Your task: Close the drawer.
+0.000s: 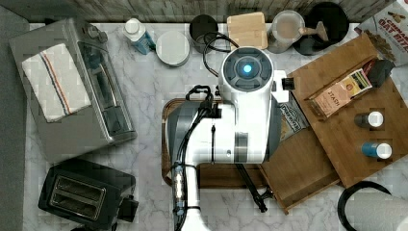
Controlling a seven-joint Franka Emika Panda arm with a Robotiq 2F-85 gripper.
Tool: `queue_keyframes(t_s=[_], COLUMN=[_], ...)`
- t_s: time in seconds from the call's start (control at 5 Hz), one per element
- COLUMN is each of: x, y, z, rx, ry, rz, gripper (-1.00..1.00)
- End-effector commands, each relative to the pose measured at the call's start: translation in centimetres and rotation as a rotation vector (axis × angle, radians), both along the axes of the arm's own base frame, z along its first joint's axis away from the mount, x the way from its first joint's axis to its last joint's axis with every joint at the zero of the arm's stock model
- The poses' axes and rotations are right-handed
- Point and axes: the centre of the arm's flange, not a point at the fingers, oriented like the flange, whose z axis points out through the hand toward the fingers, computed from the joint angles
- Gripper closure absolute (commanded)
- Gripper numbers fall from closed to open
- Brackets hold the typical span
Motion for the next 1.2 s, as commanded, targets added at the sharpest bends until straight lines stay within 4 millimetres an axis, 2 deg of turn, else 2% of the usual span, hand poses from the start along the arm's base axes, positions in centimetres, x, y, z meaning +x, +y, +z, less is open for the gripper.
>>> queue_keyframes(t_s=[0.2, 0.4, 0.6, 0.8, 1.0, 1.2], x=[-6.8, -8.7, -10.8, -13.1, -14.9, -15.9], y=[8.8, 10.5, 11.0, 10.3, 7.4, 5.8], z=[-2.2, -3.8, -6.6, -8.9, -9.8, -10.3], rx=[0.025, 0.042, 0.038, 0.017, 0.014, -0.006], ry=[-0.083, -0.075, -0.044, 0.005, 0.004, 0.010], rz=[0.376, 0.605, 0.816, 0.985, 1.086, 1.153], gripper=[1.00, 1.00, 1.00, 1.00, 1.00, 1.00])
